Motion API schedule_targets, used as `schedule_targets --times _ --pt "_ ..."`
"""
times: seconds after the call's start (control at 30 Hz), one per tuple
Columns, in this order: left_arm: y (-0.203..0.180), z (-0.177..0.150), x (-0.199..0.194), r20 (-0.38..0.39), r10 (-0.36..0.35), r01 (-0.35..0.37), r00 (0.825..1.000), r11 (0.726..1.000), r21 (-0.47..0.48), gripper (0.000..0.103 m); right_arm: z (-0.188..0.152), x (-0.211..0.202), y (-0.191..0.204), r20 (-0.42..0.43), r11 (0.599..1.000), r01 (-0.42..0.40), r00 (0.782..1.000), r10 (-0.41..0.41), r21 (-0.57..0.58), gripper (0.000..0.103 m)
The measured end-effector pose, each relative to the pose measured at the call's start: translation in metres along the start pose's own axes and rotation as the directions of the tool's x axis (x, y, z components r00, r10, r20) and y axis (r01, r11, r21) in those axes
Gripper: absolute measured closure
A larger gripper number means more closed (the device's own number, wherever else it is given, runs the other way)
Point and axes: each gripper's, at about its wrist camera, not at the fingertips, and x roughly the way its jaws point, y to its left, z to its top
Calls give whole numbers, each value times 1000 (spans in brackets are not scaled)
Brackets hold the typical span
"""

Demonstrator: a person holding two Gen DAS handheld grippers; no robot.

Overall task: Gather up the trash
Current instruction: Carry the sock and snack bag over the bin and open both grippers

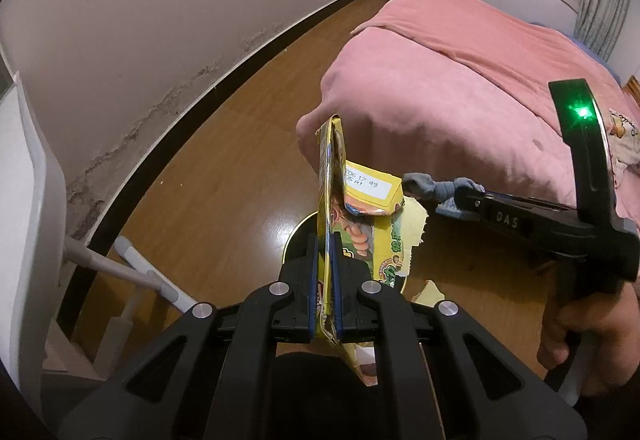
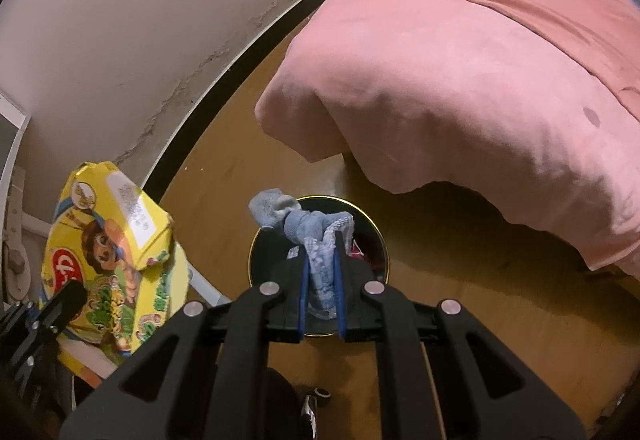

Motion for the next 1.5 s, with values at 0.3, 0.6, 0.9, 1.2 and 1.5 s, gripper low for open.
schedule_targets --times 0.3,0.6,0.9,1.2,1.5 --pt "2 -14 -16 -4 11 -11 1000 1000 -18 98 5 2 7 2 999 -32 999 32 7 50" --pt "-7 -9 -5 -23 9 -9 1000 1000 -21 98 10 -13 4 74 999 -23 997 20 39 37" --pt "-27 1 16 -41 -63 63 997 998 -6 97 17 -29 -16 136 991 -13 991 -5 131 37" --pt "-44 14 19 -15 -74 74 997 997 38 53 21 -33 -27 156 985 -25 988 -2 168 37" --pt "-28 6 -41 75 -19 16 997 999 40 12 16 -45 -14 183 994 2 983 -22 111 21"
